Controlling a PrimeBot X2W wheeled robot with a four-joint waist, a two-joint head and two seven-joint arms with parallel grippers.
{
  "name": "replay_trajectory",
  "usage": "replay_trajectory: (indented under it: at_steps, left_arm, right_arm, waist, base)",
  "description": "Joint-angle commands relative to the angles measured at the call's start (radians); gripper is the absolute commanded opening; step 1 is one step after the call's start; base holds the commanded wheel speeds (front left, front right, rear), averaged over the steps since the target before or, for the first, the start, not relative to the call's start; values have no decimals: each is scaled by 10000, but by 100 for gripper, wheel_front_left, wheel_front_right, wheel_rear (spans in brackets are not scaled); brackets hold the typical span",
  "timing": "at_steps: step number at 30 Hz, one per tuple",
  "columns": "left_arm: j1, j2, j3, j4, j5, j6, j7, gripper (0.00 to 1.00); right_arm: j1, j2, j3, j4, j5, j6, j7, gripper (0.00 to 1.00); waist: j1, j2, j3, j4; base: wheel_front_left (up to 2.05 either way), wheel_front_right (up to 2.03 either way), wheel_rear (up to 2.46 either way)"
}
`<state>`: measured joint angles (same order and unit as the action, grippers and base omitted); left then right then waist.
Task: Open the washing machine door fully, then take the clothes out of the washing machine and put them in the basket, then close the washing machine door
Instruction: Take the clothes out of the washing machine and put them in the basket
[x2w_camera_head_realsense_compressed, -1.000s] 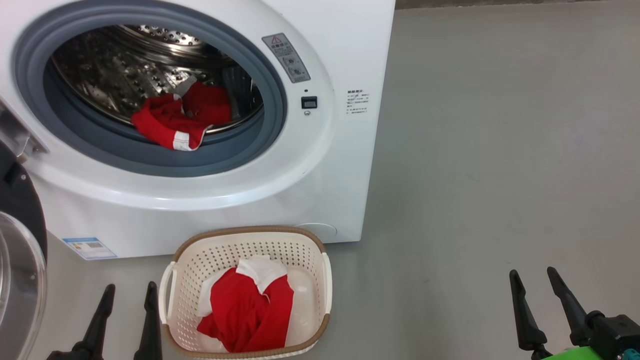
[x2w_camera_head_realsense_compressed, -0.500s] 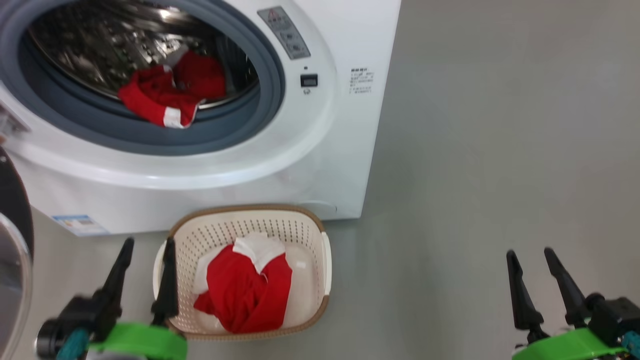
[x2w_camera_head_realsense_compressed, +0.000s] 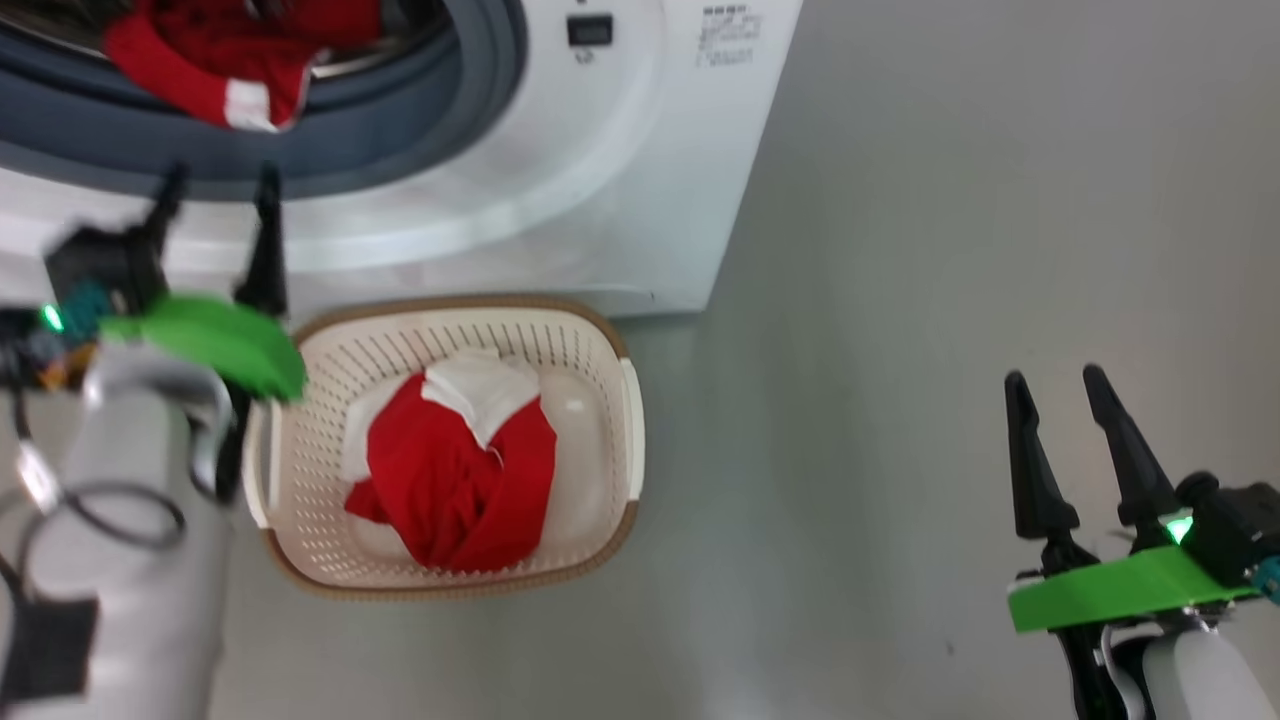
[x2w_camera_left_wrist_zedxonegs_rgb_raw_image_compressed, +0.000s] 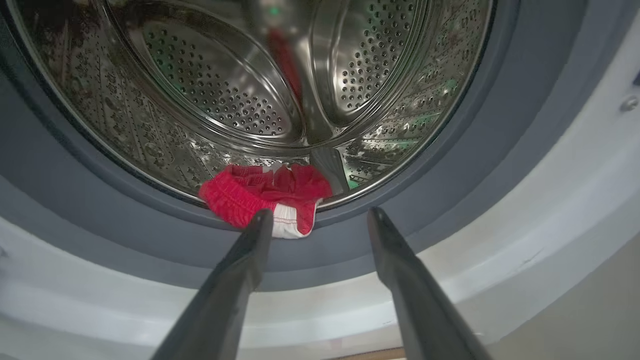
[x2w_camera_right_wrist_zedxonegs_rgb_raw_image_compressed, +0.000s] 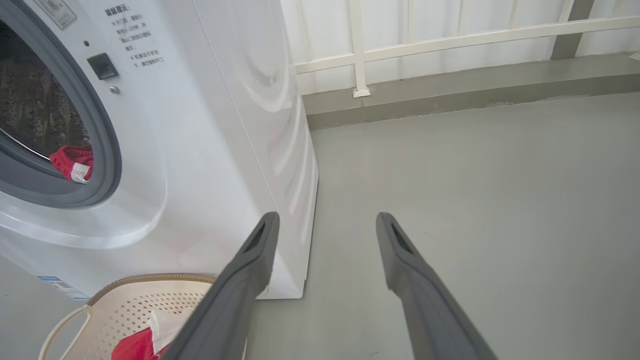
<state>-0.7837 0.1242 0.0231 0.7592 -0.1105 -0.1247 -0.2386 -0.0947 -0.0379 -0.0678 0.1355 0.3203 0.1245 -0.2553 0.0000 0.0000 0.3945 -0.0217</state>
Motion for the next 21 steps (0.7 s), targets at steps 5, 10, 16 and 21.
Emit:
replay_trajectory:
  at_steps: [5, 10, 16, 21]
  left_arm:
    - [-2074, 780, -28, 1261, 318, 80, 536, 100]
    - [-3402, 939, -127, 2499, 349, 182, 962, 100]
    - [-4502, 1139, -371, 3653, 554, 478, 1259, 100]
    - [-5170, 1416, -470, 4415, 671, 946, 1468, 100]
  right_arm:
    - [-684, -124, 311, -328, 299, 62, -65, 100]
    - [-907, -124, 377, -315, 406, 62, -65, 100]
    - [-1028, -124, 489, -327, 458, 62, -65, 100]
    - [-1161, -124, 664, -356, 475, 62, -65, 100]
  waist:
    - [0, 0, 1548, -503]
    - [0, 0, 1796, -604]
    - [0, 0, 1956, -680]
    - [0, 0, 2136, -840]
  base:
    - [0, 0, 0]
    - [0, 0, 0]
    - [0, 0, 0]
    - [0, 0, 0]
